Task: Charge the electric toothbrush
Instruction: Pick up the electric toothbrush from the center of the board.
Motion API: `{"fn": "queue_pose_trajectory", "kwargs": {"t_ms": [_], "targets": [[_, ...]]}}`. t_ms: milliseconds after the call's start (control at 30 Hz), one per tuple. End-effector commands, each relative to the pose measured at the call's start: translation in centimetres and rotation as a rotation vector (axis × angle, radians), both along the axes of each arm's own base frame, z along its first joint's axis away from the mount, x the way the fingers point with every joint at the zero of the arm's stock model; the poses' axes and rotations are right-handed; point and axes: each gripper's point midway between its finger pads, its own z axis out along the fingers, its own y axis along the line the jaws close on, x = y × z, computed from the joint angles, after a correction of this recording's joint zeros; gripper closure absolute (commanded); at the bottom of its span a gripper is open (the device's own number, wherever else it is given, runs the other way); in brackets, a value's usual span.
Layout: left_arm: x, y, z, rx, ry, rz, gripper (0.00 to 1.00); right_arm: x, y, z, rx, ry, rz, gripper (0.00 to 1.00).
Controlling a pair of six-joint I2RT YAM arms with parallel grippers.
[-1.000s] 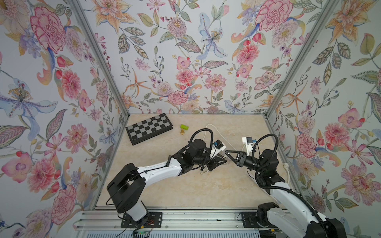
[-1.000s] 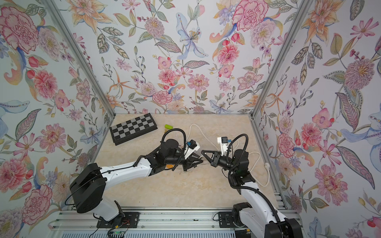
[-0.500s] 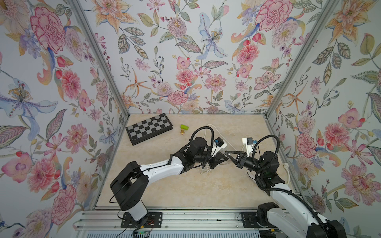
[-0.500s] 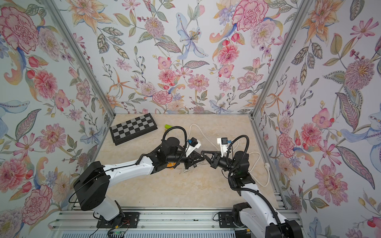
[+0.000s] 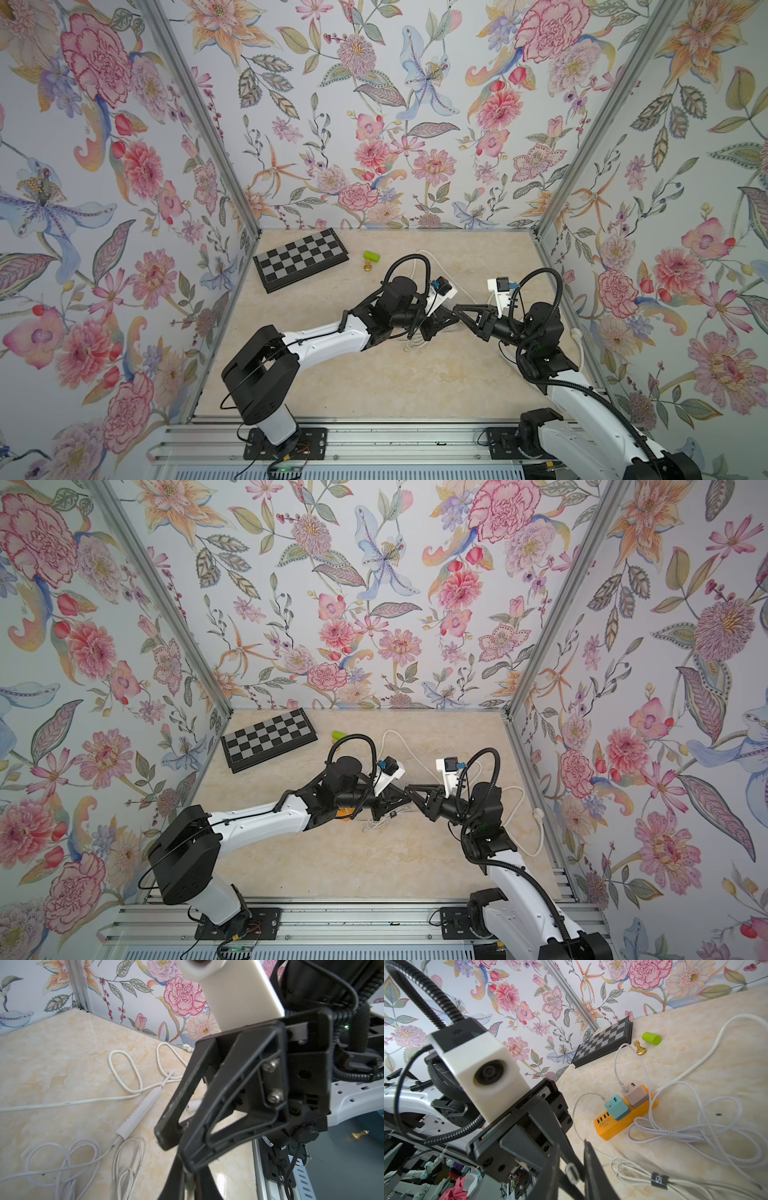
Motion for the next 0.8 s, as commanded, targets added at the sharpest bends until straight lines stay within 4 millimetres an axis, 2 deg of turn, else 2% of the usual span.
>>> {"fn": "queue_pose_trajectory", "kwargs": {"t_ms": [0,33,100,133,233,400,467,600,767], "targets": [[3.2,1.4,-0.8,0.08,-0.052,0.157,1.0,1.0,-1.5,-0.5,-0.075,0.125,-0.124,0.5],[3.6,1.8,-1.5,0.113,-0.054,0.185,1.0,1.6,-2.5,-1.0,-0.097,0.193,-0.197,0.46],[4.2,2.4,-2.3,0.157,-0.059,0.227,1.0,2.6,-6.2,-3.1,-0.179,0.414,-0.432,0.4],[4.1,2.6,-2.5,0.163,-0.061,0.23,1.0,2.2,-7.8,-4.4,-0.226,0.518,-0.514,0.39],[4.0,2.9,-2.6,0.17,-0.069,0.231,1.0,0.3,-11.9,-6.4,-0.339,0.756,-0.717,0.36],[3.7,3.2,-3.3,0.19,-0.064,0.222,1.0,-3.3,-17.0,-8.0,-0.393,0.956,-1.023,0.22],[3.3,3.0,-3.5,0.172,-0.046,0.207,1.0,-4.7,-17.6,-9.8,-0.355,1.062,-1.075,0.16],[2.7,3.0,-4.0,0.161,-0.02,0.188,1.0,-6.6,-17.7,-13.9,-0.293,1.285,-1.152,0.14],[2.0,3.6,-4.4,0.171,-0.029,0.174,1.0,-7.8,-18.1,-16.1,-0.229,1.376,-1.291,0.13]]}}
